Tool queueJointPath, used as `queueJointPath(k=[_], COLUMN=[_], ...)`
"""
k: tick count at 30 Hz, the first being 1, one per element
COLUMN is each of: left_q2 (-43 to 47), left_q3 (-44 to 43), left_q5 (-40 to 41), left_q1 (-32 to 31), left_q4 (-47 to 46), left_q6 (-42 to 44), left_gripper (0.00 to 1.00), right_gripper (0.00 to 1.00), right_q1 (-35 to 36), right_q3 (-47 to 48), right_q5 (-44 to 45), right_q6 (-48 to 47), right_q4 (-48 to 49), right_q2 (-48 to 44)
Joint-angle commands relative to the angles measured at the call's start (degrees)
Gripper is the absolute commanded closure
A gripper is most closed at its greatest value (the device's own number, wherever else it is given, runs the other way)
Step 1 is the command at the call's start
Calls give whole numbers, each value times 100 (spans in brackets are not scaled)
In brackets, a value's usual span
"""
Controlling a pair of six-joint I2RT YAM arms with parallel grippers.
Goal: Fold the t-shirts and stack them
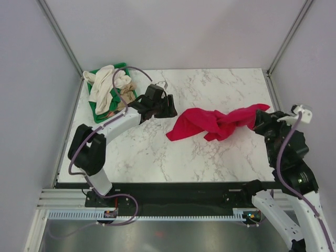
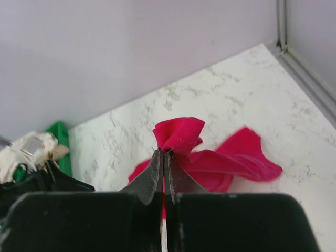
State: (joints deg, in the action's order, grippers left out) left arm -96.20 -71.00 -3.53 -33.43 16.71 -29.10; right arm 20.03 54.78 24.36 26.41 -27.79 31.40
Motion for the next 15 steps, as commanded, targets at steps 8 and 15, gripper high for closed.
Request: queueJointPath(k=[8,15], left_q2=[-2015,-2359], left_q3=[-1390,-1478], left_q5=[-868,-1062], left_q1=[-356,-936], left_q4=[-590,-950], left_q6=[-201,-377], left_gripper=[37,34], right_gripper=[100,100], right_q1=[1,-8], right_q3=[226,331], right_q5=[482,438], right_q6=[101,57], right_q4=[-25,54], right_q2=[-160,191])
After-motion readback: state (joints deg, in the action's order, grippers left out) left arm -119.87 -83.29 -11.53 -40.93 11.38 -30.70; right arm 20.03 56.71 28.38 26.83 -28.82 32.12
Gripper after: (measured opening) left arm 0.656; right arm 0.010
